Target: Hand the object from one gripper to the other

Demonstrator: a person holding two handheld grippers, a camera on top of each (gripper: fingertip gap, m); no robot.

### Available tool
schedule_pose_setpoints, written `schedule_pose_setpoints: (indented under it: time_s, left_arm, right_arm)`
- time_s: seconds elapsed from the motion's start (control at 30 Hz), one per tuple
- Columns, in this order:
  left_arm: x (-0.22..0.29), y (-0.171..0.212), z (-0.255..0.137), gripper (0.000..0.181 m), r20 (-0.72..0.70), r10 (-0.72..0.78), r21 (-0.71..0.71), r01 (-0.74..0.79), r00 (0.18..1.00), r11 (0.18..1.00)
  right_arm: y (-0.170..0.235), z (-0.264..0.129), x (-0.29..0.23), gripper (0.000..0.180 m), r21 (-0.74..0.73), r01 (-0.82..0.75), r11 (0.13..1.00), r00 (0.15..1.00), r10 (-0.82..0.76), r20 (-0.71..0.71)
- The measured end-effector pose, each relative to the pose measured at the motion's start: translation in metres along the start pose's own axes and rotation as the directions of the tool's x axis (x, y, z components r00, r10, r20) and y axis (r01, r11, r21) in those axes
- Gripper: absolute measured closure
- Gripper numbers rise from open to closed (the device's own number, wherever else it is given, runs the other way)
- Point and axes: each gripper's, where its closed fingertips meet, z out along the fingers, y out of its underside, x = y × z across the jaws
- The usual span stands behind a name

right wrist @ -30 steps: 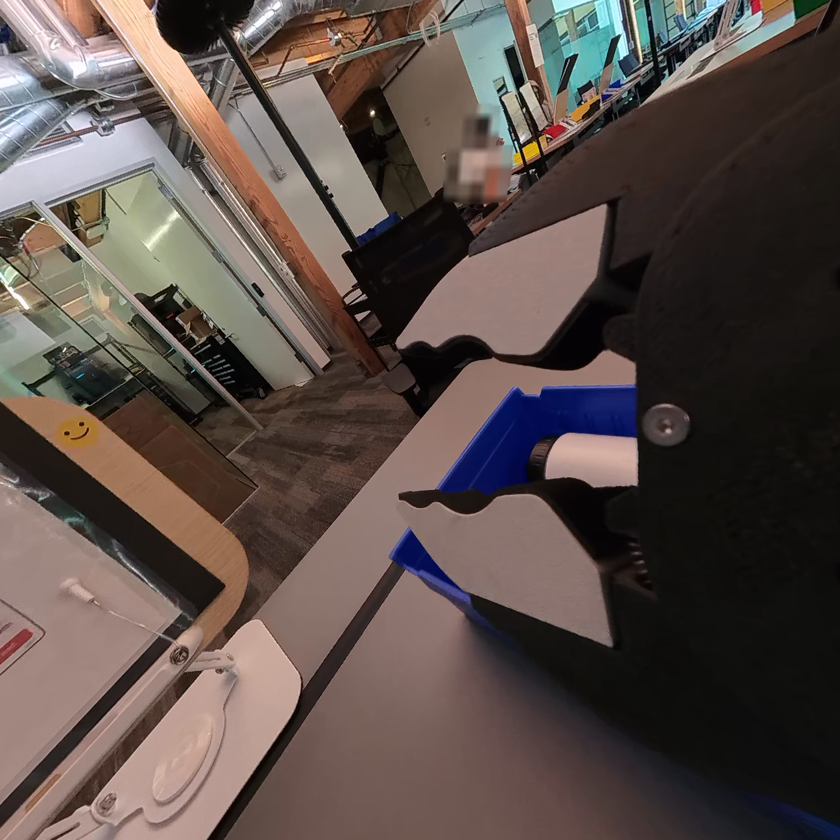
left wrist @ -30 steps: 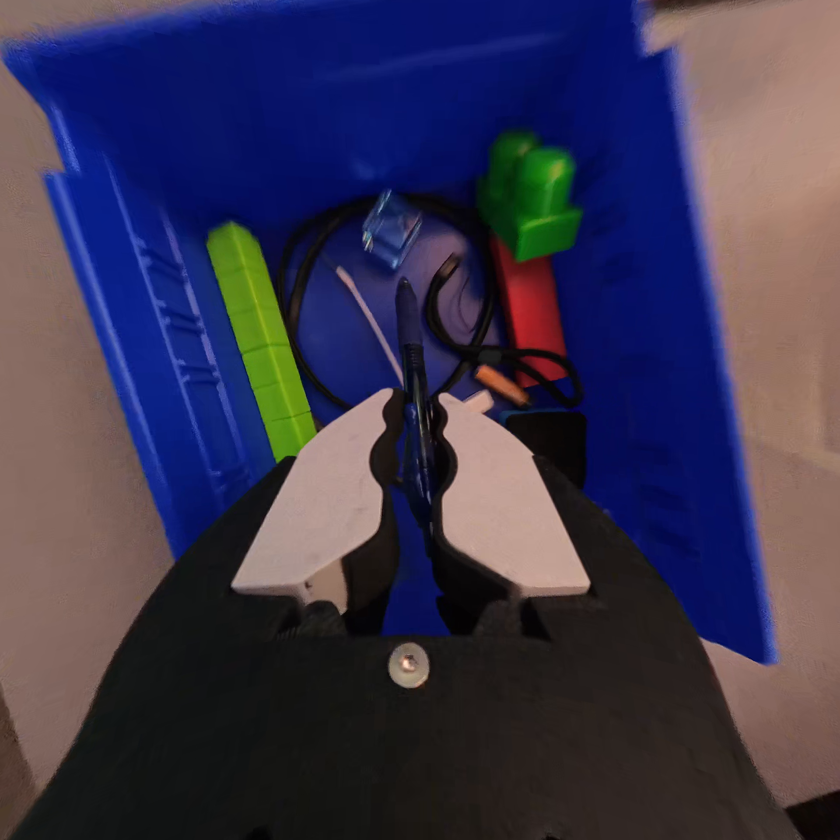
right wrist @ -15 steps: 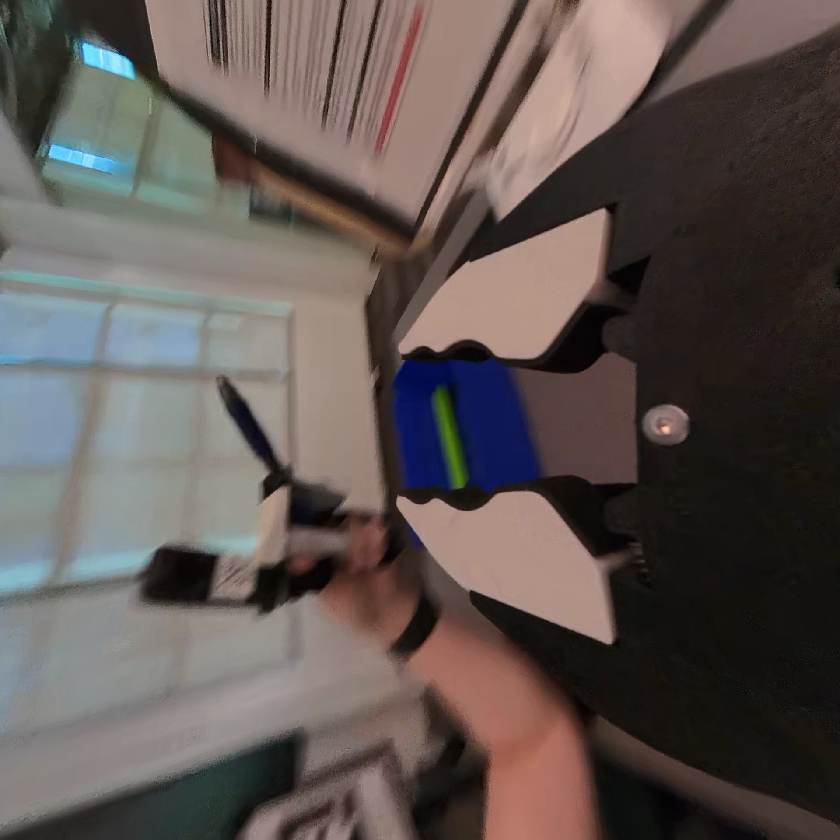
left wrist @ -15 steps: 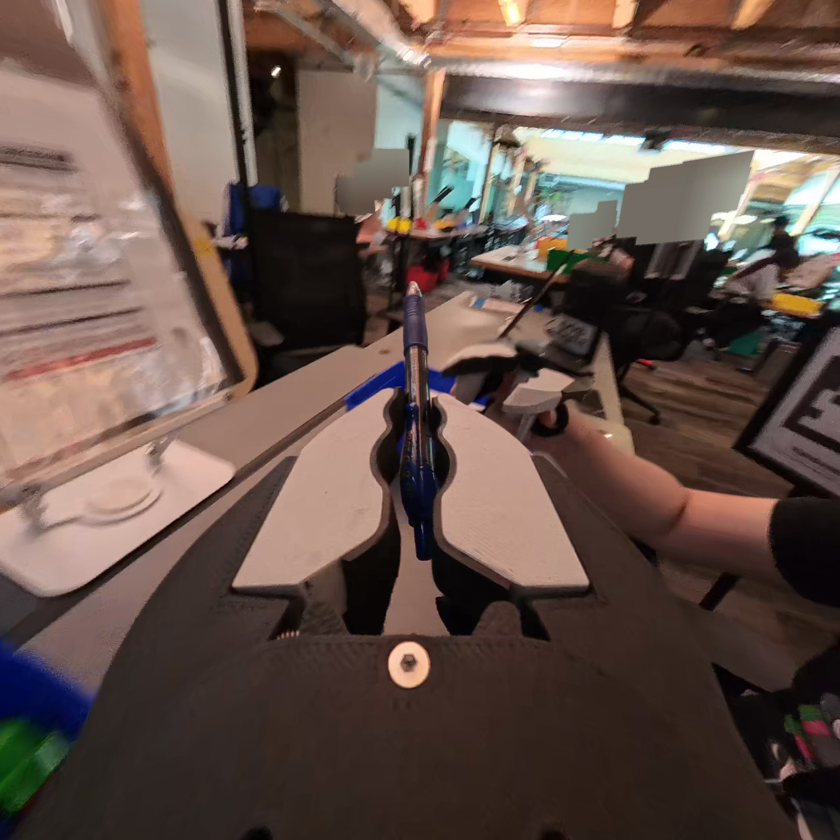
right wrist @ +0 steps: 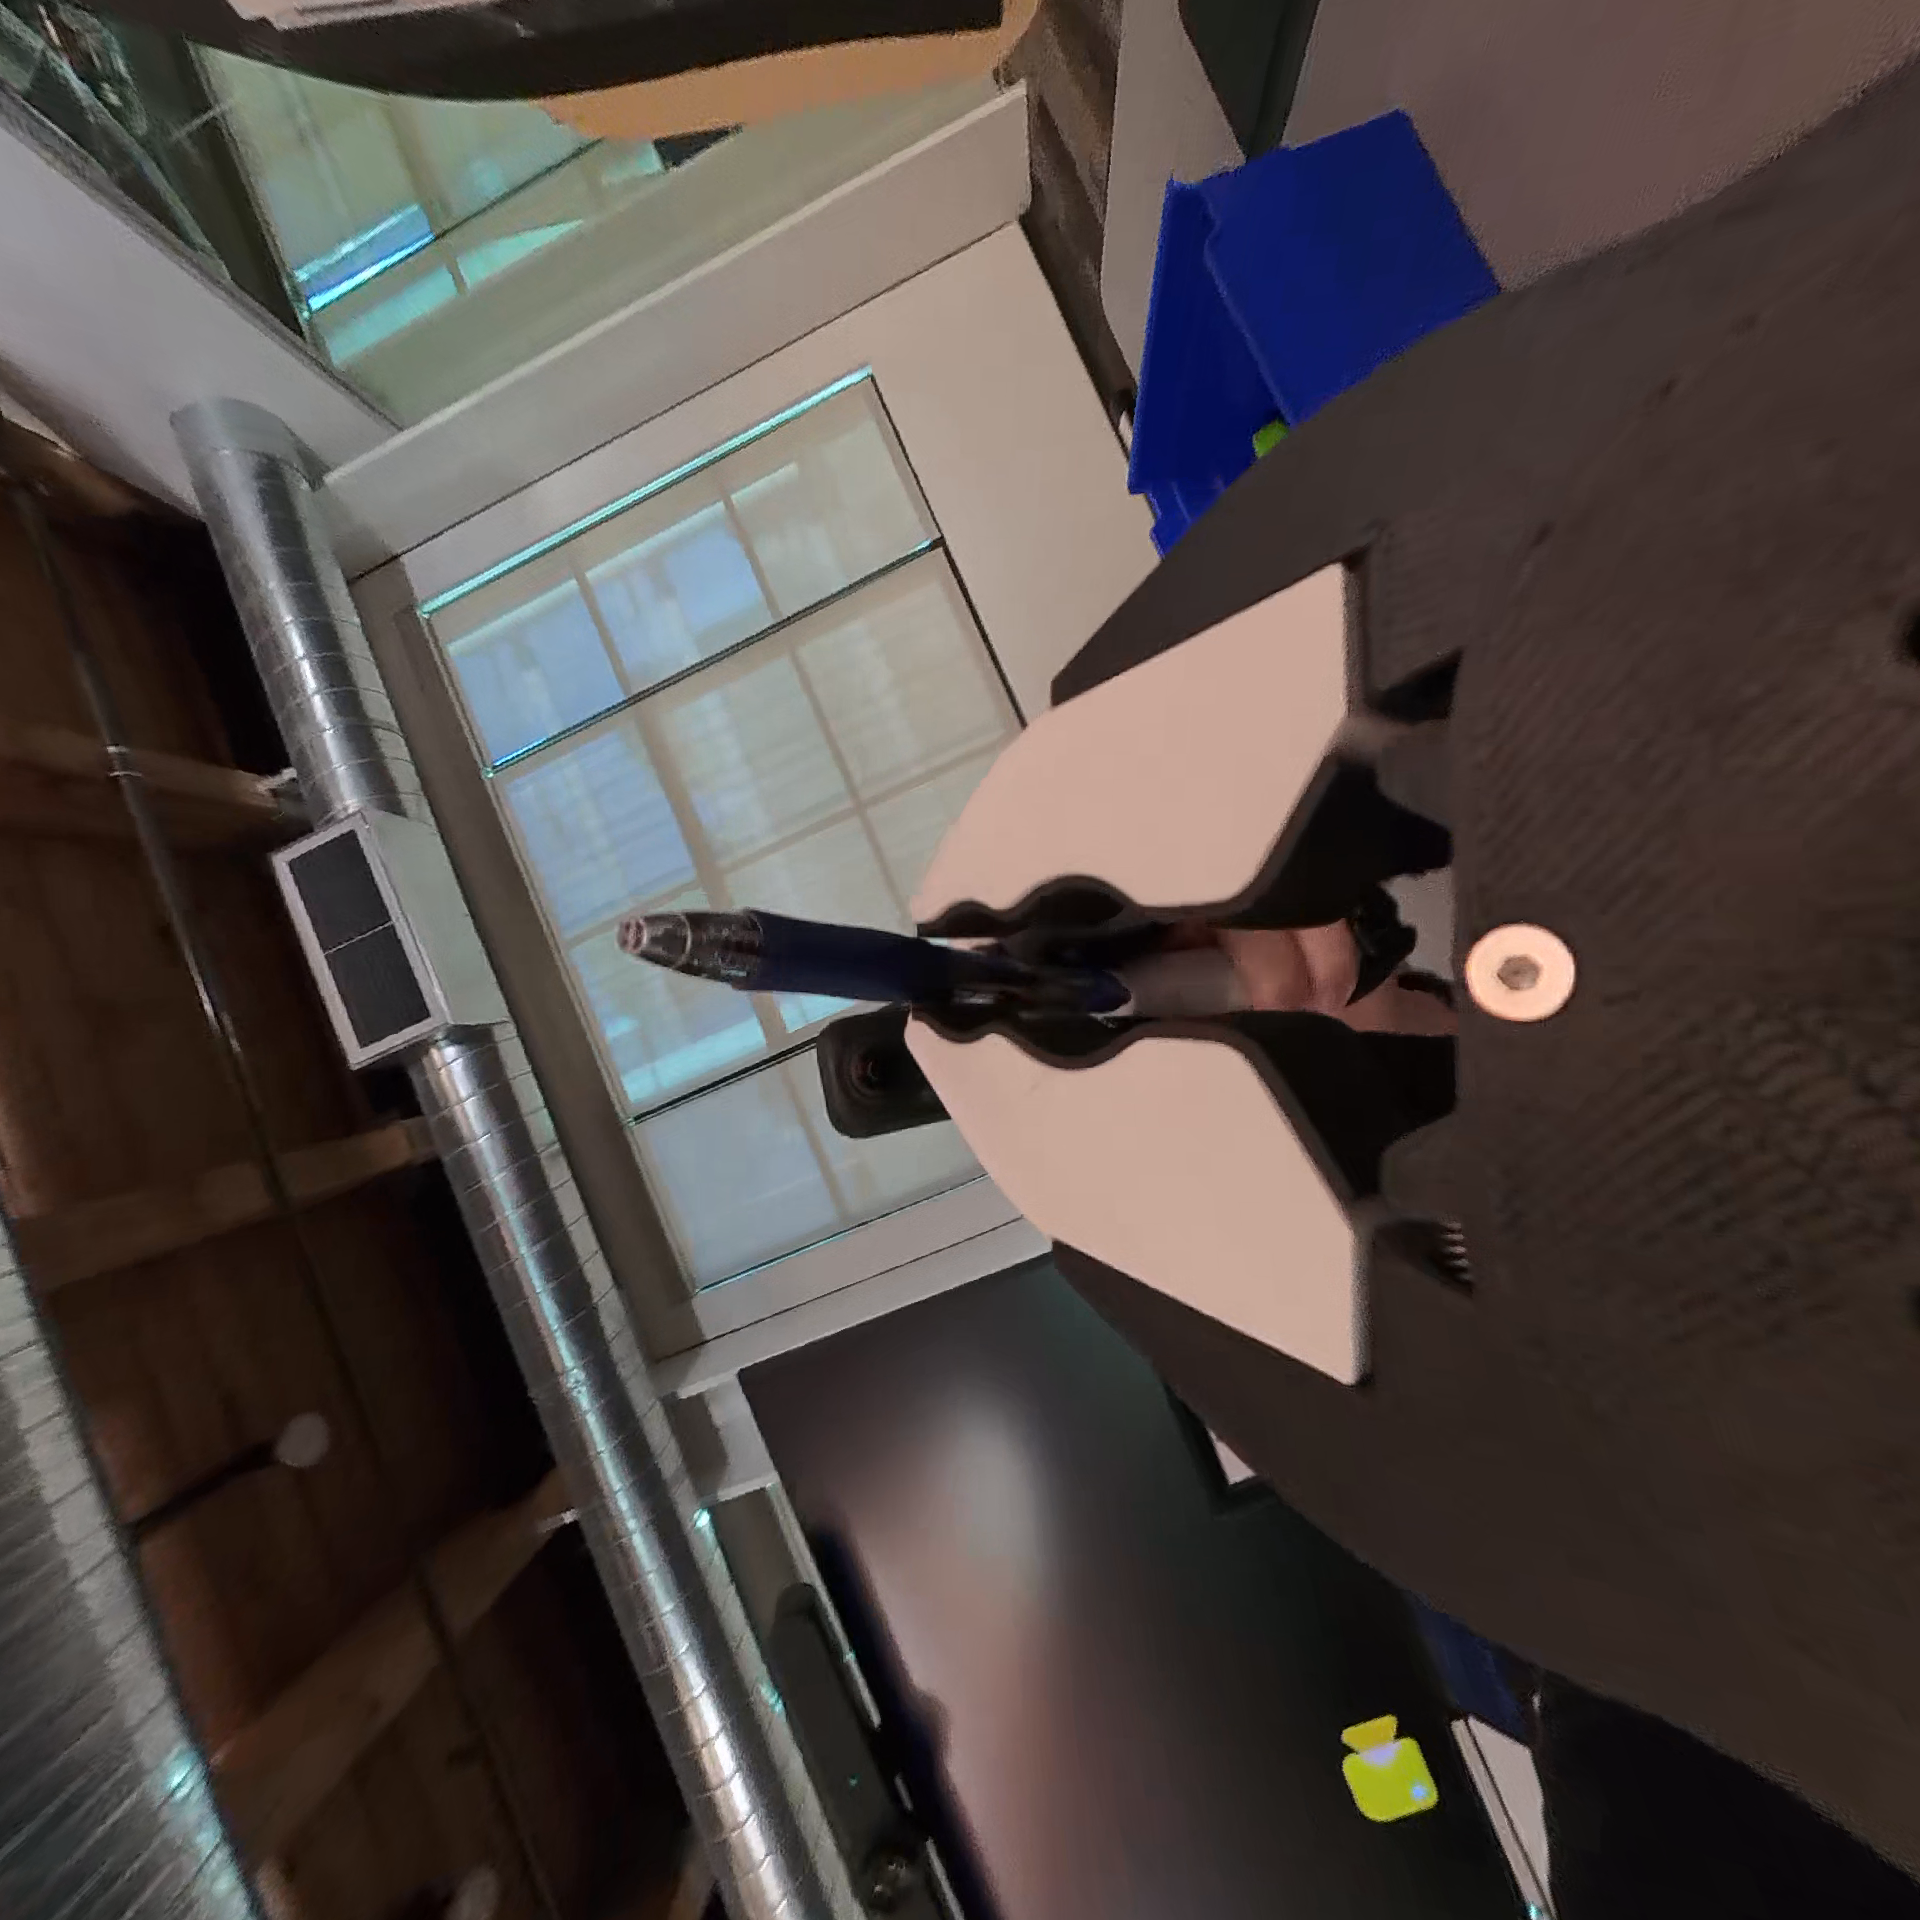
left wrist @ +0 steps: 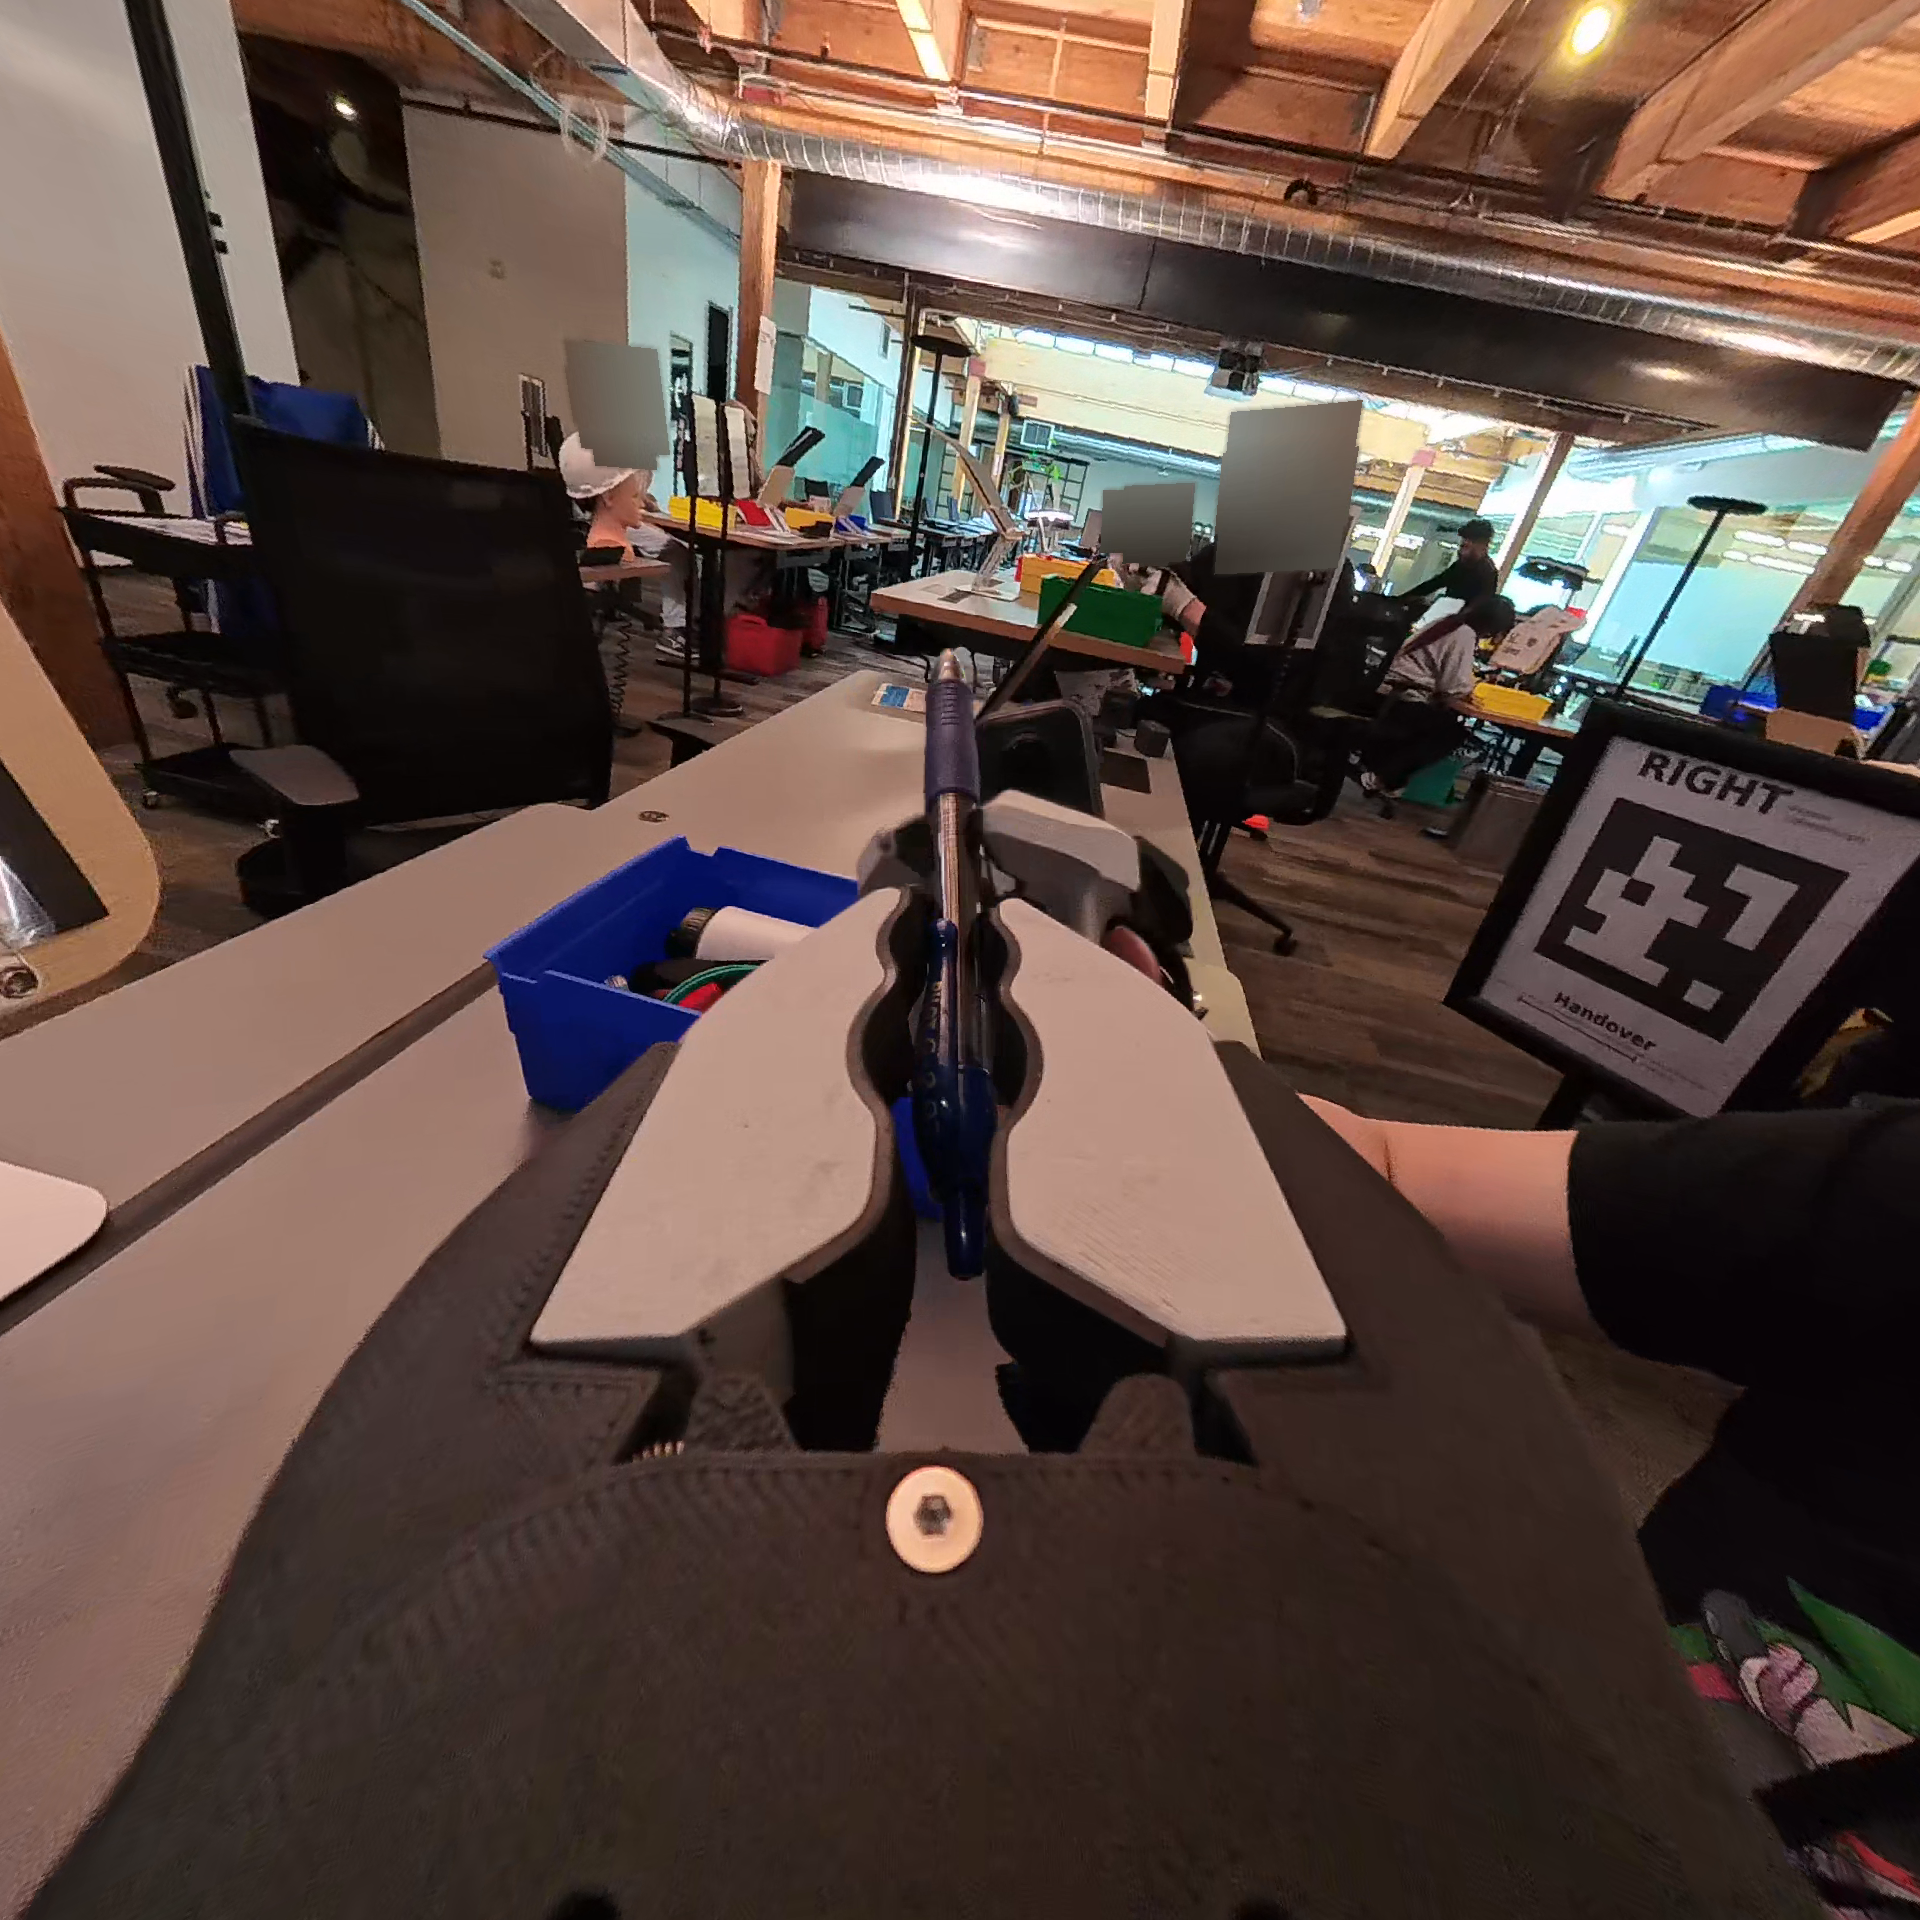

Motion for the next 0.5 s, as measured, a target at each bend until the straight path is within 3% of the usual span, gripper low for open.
schedule_pose_setpoints:
  time_s: [0.1, 0.17, 0.27, 0.3, 0.37, 0.43, 0.5]
  left_arm:
    - [-0.002, 0.007, 0.003, 0.171, -0.008, -0.009, -0.032, 0.008, 1.000, 0.999]
    - [-0.010, 0.009, 0.001, 0.169, 0.035, -0.001, -0.050, 0.002, 0.999, 0.999]
    - [-0.023, 0.003, -0.006, 0.135, 0.144, 0.067, -0.045, -0.061, 0.987, 0.997]
    - [-0.023, 0.001, -0.008, 0.129, 0.163, 0.090, -0.053, -0.082, 0.983, 0.995]
    - [-0.022, 0.000, -0.014, 0.128, 0.178, 0.120, -0.090, -0.105, 0.977, 0.990]
    - [-0.018, -0.002, -0.018, 0.126, 0.175, 0.116, -0.110, -0.098, 0.978, 0.989]
    - [-0.008, -0.006, -0.018, 0.123, 0.153, 0.132, -0.100, -0.118, 0.979, 0.988]
  right_arm:
    - [0.002, -0.002, 0.000, 0.169, -0.021, -0.020, 1.000, 1.000, 0.021, 0.003]
    - [0.004, 0.000, 0.007, 0.169, -0.084, 0.049, 0.995, 0.998, -0.052, -0.037]
    - [0.003, -0.006, 0.028, 0.169, -0.219, 0.354, 0.909, 0.907, -0.390, -0.156]
    - [0.002, -0.008, 0.033, 0.169, -0.273, 0.481, 0.833, 0.829, -0.534, -0.168]
    - [-0.001, -0.012, 0.035, 0.169, -0.372, 0.725, 0.580, 0.576, -0.806, -0.135]
    - [0.001, -0.014, 0.031, 0.169, -0.439, 0.871, 0.220, 0.232, -0.972, -0.026]
    - [0.002, -0.015, 0.028, 0.169, -0.487, 0.863, -0.136, -0.116, -0.991, 0.071]
